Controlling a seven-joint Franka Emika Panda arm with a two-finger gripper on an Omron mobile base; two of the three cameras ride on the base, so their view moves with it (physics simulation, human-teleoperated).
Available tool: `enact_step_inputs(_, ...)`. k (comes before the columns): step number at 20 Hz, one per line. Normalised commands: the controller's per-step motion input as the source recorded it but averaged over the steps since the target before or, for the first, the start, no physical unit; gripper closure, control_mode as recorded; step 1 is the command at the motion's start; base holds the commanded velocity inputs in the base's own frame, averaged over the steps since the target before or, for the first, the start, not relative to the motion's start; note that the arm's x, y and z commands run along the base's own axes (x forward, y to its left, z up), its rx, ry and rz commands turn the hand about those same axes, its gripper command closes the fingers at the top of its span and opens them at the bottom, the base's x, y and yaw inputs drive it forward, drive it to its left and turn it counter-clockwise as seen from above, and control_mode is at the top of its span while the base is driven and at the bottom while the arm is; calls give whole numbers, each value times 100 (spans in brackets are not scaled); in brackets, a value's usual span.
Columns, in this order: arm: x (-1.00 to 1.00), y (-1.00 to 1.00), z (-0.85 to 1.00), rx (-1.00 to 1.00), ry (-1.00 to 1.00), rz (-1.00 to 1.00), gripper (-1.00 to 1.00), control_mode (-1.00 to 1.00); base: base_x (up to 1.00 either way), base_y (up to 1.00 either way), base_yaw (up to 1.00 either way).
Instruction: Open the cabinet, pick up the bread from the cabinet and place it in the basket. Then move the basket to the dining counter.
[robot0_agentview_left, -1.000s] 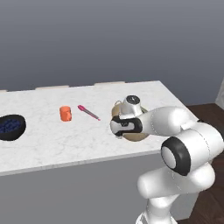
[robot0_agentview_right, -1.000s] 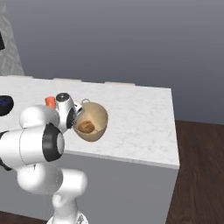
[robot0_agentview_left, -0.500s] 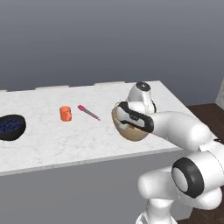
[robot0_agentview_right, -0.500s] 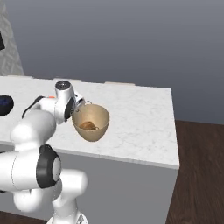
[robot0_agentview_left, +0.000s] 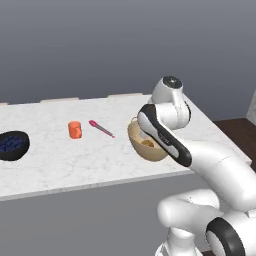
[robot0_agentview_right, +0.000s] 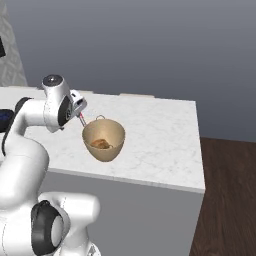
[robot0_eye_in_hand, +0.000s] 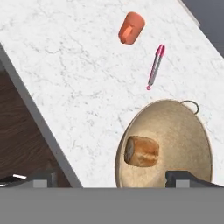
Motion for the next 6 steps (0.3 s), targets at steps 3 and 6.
enact_step_inputs(3, -35, 5, 46, 0, -1, 0, -100, -100, 0, 0, 0)
enact_step_inputs(6, -29, 0, 27, 0, -2, 0, -100, -100, 0, 0, 0)
